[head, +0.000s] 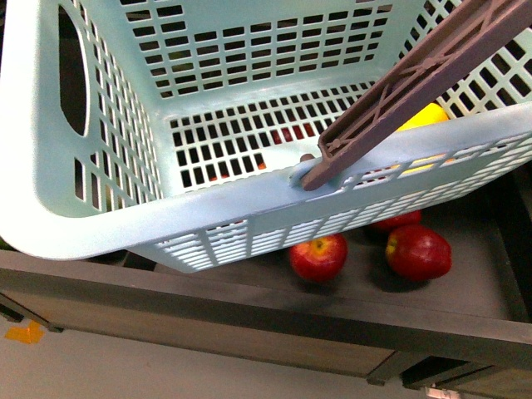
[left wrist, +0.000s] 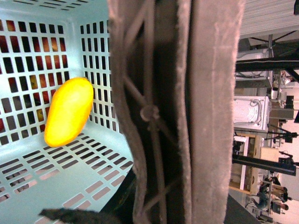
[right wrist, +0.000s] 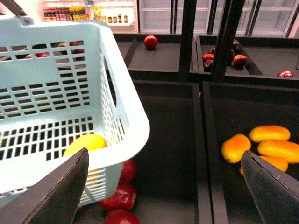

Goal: Pick mango and avocado into basket

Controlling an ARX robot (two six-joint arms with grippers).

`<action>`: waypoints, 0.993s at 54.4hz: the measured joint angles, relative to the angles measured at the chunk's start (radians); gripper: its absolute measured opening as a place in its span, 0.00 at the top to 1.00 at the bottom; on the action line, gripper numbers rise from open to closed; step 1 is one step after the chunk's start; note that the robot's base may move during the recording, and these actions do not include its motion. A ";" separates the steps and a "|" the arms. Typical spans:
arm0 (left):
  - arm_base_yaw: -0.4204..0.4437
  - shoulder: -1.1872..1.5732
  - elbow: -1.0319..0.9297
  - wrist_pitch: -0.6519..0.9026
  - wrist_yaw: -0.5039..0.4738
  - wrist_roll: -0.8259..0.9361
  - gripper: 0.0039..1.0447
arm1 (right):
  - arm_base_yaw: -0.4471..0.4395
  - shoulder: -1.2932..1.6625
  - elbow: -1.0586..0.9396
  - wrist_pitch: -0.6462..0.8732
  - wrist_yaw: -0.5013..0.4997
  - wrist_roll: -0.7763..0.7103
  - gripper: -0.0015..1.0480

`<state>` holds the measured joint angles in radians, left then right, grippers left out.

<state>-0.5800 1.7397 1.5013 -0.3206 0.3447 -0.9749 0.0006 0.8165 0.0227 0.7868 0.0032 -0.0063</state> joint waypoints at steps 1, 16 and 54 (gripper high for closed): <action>0.000 0.000 0.000 0.000 0.000 0.000 0.85 | 0.000 0.001 0.000 0.000 0.000 0.000 0.08; 0.004 0.000 0.000 0.000 -0.021 0.003 0.85 | 0.000 -0.001 0.000 0.002 -0.001 0.000 0.08; 0.013 0.000 0.001 0.000 -0.028 0.006 0.85 | 0.000 0.001 -0.002 0.004 -0.003 0.000 0.08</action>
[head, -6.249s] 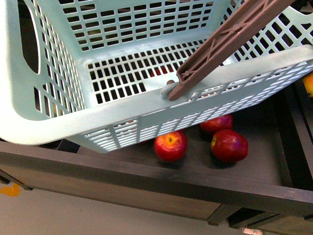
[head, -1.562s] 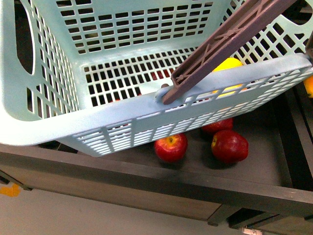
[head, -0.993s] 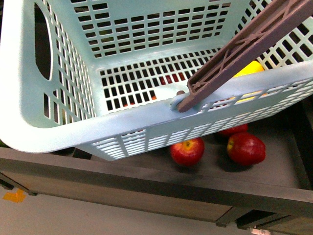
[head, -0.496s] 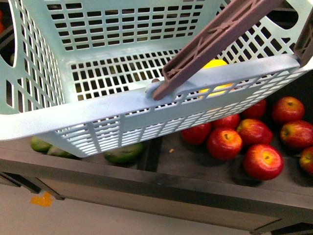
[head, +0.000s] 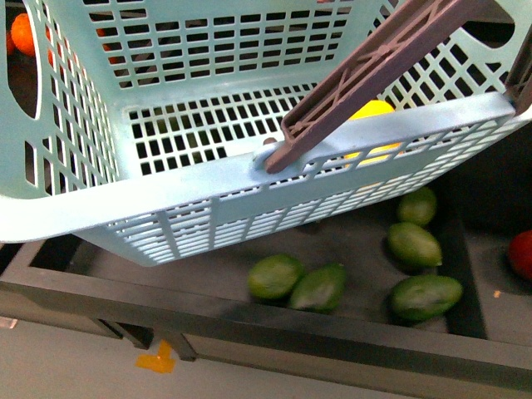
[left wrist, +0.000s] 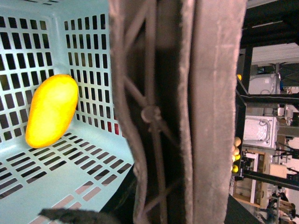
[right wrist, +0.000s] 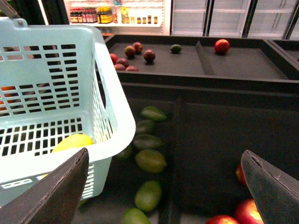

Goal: Pick mango and avocado into basket

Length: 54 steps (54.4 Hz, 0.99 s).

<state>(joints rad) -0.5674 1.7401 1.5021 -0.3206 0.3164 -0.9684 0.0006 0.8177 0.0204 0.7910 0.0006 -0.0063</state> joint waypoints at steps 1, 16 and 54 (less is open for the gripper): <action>0.000 0.000 0.000 0.000 0.000 0.000 0.85 | 0.000 0.000 0.000 0.000 0.000 0.000 0.08; 0.000 0.000 0.000 0.000 0.005 -0.001 0.85 | 0.000 0.000 0.000 0.000 -0.001 0.000 0.08; -0.004 0.000 0.000 0.000 0.017 0.002 0.85 | -0.192 0.360 0.240 -0.402 0.145 0.257 0.08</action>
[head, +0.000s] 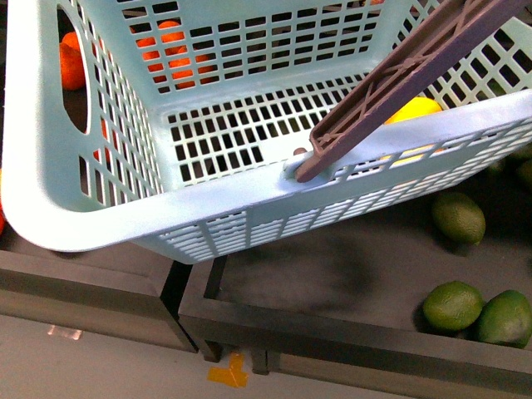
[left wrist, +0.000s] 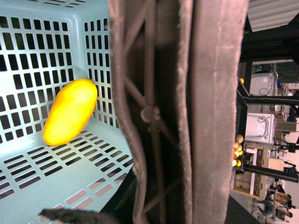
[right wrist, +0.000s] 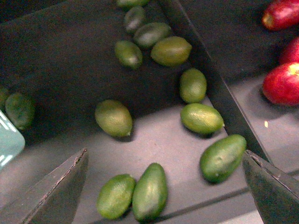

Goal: Pick mango and avocado into basket

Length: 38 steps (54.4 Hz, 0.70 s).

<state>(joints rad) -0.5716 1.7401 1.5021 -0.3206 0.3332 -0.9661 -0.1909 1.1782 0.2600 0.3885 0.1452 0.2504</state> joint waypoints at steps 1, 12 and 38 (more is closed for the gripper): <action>0.000 0.000 0.000 0.000 0.001 0.000 0.85 | -0.009 0.021 0.007 0.018 -0.016 -0.010 0.08; 0.003 0.000 0.000 0.000 -0.020 -0.002 0.85 | -0.126 0.515 0.179 0.288 -0.116 -0.330 0.08; 0.004 0.000 0.000 0.000 -0.009 -0.002 0.85 | 0.052 1.096 0.584 0.166 -0.183 -0.610 0.08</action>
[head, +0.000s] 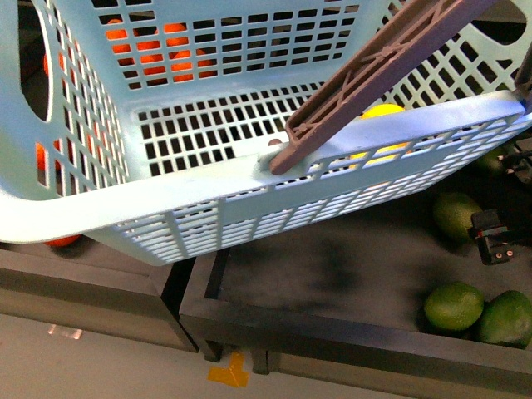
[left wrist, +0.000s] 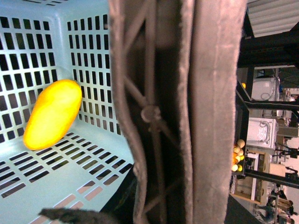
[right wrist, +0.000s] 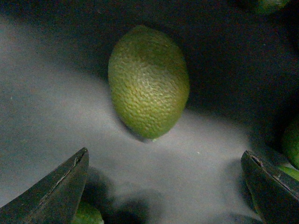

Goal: Pick mango and avocado into basket

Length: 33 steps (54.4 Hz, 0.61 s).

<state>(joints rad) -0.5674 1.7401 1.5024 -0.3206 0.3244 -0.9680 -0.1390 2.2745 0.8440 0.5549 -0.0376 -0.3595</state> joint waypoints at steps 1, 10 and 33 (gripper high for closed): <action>0.000 0.000 0.000 0.000 -0.001 0.000 0.85 | 0.002 0.006 0.007 -0.003 0.000 0.000 0.08; 0.000 0.000 0.000 0.000 -0.009 0.000 0.85 | 0.022 0.073 0.089 -0.037 -0.008 0.003 0.08; 0.000 0.000 0.000 0.000 -0.002 0.001 0.85 | 0.029 0.193 0.255 -0.100 -0.020 0.005 0.08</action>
<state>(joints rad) -0.5678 1.7401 1.5021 -0.3206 0.3229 -0.9668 -0.1097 2.4676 1.0992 0.4545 -0.0578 -0.3546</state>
